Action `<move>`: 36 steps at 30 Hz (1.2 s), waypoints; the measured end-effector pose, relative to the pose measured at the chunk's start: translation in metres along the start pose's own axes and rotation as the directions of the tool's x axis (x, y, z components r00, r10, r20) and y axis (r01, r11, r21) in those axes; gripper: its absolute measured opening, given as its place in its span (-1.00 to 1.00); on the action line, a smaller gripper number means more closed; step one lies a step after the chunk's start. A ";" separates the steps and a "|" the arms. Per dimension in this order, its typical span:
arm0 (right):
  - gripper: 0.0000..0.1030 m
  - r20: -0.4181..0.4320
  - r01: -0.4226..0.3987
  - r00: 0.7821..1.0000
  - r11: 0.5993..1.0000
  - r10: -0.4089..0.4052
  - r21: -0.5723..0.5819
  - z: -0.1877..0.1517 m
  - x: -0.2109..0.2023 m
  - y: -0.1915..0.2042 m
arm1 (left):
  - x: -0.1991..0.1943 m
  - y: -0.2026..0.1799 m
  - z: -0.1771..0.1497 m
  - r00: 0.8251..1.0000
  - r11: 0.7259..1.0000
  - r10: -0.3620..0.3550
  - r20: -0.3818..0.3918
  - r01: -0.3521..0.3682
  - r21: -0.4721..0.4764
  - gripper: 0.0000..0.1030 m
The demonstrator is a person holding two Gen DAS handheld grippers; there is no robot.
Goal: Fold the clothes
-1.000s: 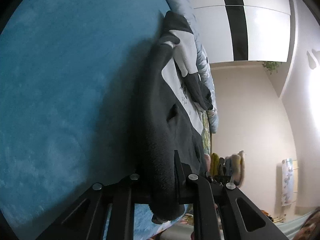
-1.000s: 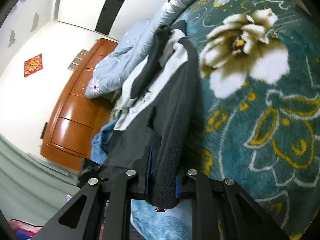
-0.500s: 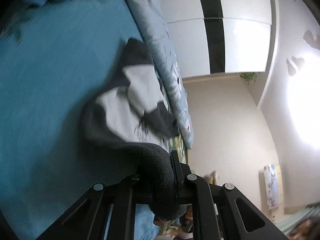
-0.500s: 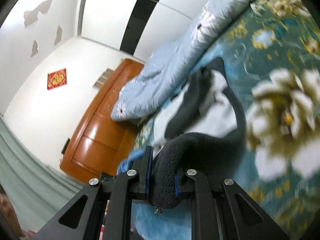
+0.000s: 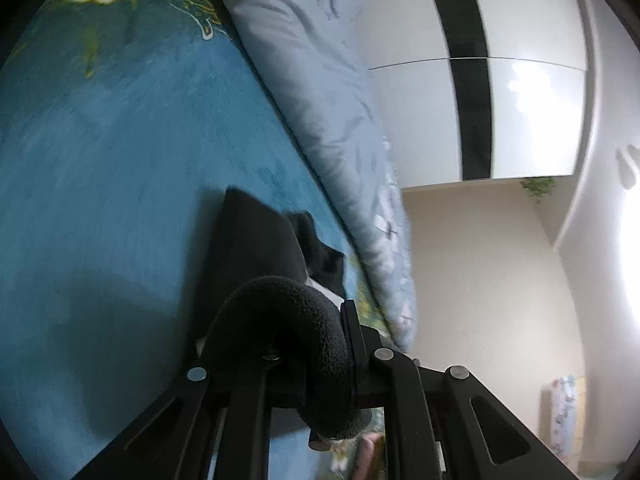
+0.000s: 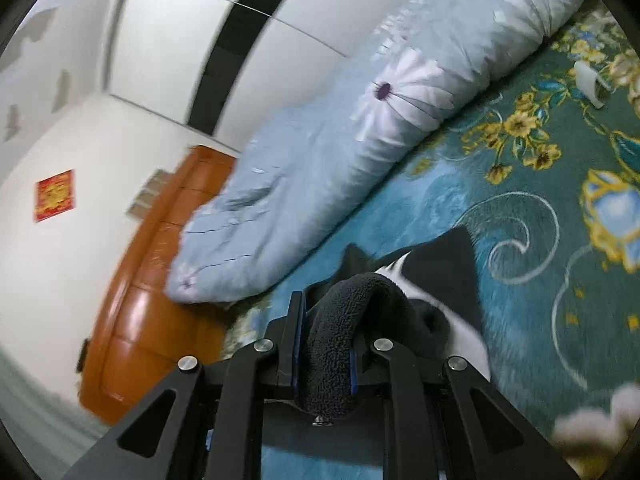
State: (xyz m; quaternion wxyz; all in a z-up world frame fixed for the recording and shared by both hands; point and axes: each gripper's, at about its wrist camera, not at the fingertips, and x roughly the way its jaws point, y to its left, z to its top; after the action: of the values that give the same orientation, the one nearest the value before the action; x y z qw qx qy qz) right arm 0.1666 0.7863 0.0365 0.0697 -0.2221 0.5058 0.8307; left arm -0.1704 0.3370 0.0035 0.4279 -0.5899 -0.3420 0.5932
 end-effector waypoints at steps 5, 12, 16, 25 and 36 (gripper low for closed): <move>-0.66 -0.022 0.077 0.997 0.994 -0.076 0.075 0.009 0.032 -0.030 | 0.032 0.019 0.021 0.999 0.998 0.040 0.002 -0.040 -0.044 -0.71; -0.61 -0.038 0.056 0.998 0.993 -0.053 0.102 0.018 0.045 -0.037 | 0.050 0.029 0.030 1.000 0.993 -0.023 0.006 0.024 -0.116 -0.19; -0.52 -0.039 0.044 0.998 0.997 -0.042 0.057 0.019 0.040 -0.022 | 0.042 0.019 0.029 0.990 0.985 -0.131 0.060 0.137 -0.106 0.65; 0.04 0.108 0.044 0.993 0.998 -0.048 0.041 0.025 -0.001 -0.009 | 0.005 -0.014 0.011 0.993 0.999 -0.036 0.112 0.034 0.022 0.70; 0.08 -0.002 0.121 0.993 0.985 -0.122 0.126 -0.074 -0.050 -0.065 | -0.034 0.046 -0.094 0.973 0.984 0.175 0.152 -0.175 -0.014 0.79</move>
State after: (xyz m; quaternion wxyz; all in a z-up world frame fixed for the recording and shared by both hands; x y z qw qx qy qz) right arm 0.2553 0.7586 -0.0227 0.1356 -0.2453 0.5425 0.7919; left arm -0.0845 0.2785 -0.0308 0.3464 -0.5707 -0.3205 0.6720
